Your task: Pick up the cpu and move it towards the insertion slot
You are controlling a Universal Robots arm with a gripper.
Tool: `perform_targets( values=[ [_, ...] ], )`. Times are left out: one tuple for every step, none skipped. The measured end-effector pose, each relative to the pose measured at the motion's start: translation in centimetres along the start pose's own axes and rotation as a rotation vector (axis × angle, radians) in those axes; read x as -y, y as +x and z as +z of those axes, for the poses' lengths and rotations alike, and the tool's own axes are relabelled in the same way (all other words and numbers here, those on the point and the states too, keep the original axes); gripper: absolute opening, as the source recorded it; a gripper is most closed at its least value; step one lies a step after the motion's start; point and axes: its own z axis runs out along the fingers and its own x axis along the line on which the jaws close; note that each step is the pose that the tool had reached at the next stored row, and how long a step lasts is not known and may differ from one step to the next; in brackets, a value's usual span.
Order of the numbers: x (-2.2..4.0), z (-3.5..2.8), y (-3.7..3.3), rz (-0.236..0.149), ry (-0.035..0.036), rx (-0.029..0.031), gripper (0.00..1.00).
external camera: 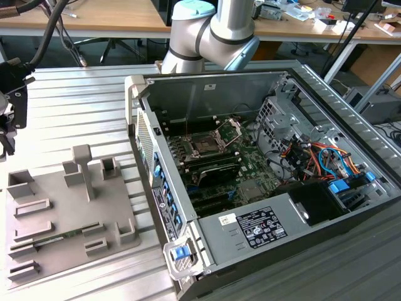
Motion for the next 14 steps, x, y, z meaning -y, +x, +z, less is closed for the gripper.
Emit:
perform_targets(
  values=[
    [0.00,-0.04,0.00,0.000,-0.0001,0.0000,0.55],
    [0.00,-0.09,0.00,0.000,-0.0003,0.0000,0.55],
    [-0.01,-0.12,0.00,0.000,-0.0004,0.0001,0.55],
    [-0.01,-0.17,0.00,0.000,-0.0004,0.0000,0.55],
    [-0.01,-0.22,0.00,0.000,-0.0006,0.0000,0.55],
    [-0.01,-0.27,0.00,0.000,-0.0007,0.0000,0.55],
    [-0.02,-0.38,0.00,0.000,-0.0010,0.0000,0.55],
    [-0.02,-0.41,0.00,0.000,-0.0012,0.0001,0.55],
    [-0.03,-0.46,0.00,0.000,-0.0013,0.0001,0.55],
    [-0.03,-0.53,0.00,0.000,-0.0014,0.0001,0.55],
    [-0.03,-0.57,0.00,0.000,-0.0016,0.0001,0.55],
    [-0.03,-0.61,0.00,0.000,-0.0017,0.0002,0.55],
    [-0.03,-0.65,0.00,0.000,-0.0018,0.0002,0.55],
    [-0.04,-0.70,0.00,0.000,-0.0018,0.0001,0.55]
  ],
)
